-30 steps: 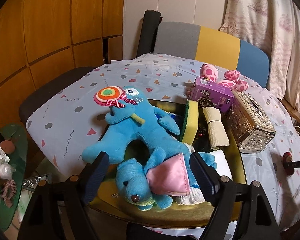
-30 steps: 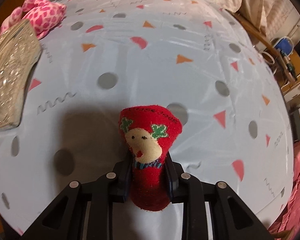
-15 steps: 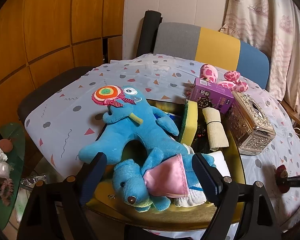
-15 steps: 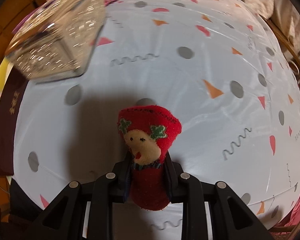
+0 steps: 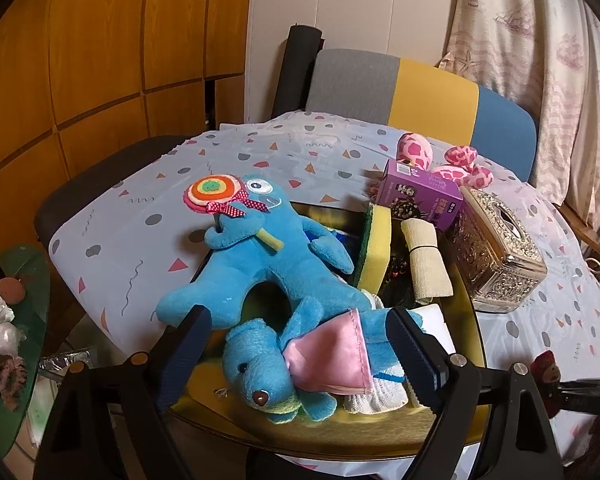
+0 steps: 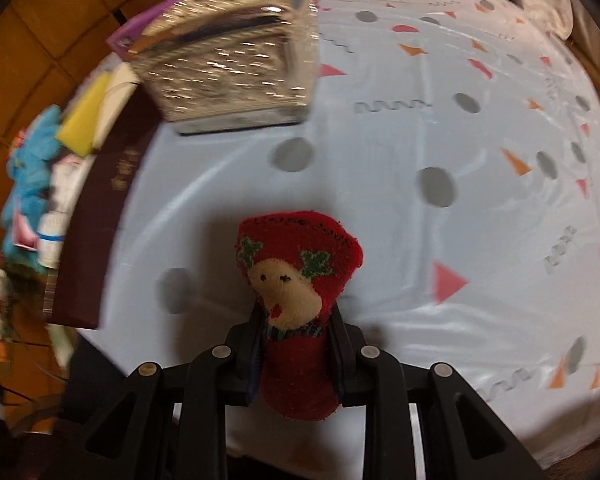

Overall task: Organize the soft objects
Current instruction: 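Carry the red sock into the gold tray and open the right tool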

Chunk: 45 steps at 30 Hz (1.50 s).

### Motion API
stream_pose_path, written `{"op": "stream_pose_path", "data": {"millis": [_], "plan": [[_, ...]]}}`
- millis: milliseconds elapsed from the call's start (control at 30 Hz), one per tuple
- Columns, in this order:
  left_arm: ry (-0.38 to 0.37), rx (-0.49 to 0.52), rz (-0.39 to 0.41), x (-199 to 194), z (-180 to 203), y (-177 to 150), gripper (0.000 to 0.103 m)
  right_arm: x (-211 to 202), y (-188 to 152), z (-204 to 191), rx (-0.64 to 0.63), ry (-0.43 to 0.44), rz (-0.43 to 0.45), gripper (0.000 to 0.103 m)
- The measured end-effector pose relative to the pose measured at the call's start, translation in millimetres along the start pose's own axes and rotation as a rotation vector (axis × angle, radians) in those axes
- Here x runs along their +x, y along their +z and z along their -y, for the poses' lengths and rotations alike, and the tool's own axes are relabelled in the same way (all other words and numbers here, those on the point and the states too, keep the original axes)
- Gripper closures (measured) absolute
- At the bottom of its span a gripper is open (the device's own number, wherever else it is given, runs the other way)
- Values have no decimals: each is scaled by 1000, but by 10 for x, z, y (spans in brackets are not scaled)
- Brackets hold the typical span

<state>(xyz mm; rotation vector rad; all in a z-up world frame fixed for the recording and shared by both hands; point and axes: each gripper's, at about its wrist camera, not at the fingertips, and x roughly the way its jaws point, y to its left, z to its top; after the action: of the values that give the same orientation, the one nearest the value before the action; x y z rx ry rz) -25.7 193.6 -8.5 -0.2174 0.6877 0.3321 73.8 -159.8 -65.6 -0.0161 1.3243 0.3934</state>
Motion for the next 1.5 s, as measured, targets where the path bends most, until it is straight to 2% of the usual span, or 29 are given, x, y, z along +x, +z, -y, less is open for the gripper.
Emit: {"op": "stream_pose_path", "data": {"millis": [233,267,400,633,833,1067,1300,1500], "plan": [[1,-8,29,-67,-27,18,10,-224,34,-283,-24,76,119,77],[3,-10,28,-67,-32,16,10,-261,4,-461,-30,85,133,77],[18,-9,18,-52,-59,-1,10,-357,0,-724,-80,124,162,77],[45,-10,28,-103,-93,-14,10,-475,-80,-1150,-209,191,170,77],[56,-8,33,-146,-124,-18,10,-421,-30,-1424,-278,229,167,77],[67,-20,33,-164,-181,-21,10,-570,122,-1590,-277,264,217,77],[87,-66,50,-208,-362,0,10,-619,395,-1702,-214,234,267,77],[130,-113,68,-274,-608,31,10,-536,445,-1889,-230,248,241,77]]}}
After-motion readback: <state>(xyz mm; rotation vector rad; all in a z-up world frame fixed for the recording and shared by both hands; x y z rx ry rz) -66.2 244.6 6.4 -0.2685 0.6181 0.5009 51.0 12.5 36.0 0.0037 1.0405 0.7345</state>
